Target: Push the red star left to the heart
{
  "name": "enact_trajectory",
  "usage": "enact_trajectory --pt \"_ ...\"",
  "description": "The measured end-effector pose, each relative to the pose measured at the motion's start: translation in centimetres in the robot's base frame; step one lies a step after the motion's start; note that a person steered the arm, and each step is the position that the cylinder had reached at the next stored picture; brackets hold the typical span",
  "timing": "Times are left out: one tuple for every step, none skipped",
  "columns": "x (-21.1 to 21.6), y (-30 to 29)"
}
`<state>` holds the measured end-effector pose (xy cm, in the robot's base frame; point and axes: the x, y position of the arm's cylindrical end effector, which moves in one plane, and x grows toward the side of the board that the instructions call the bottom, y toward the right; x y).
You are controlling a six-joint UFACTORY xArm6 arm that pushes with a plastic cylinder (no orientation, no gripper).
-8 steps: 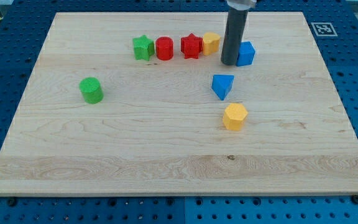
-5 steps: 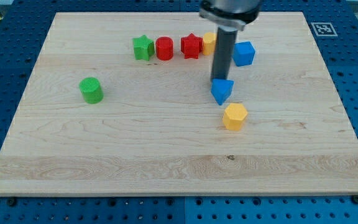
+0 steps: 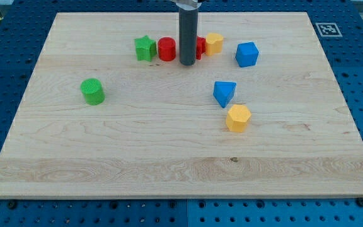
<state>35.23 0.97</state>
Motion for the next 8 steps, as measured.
enact_trajectory --pt "0.0 0.4" --pt "0.0 0.6" --pt "0.0 1.4" --pt "-0.3 1.5" --pt "-1.2 0.5" --pt "-1.1 0.2" --pt "0.6 0.9" --pt "2.8 0.5"
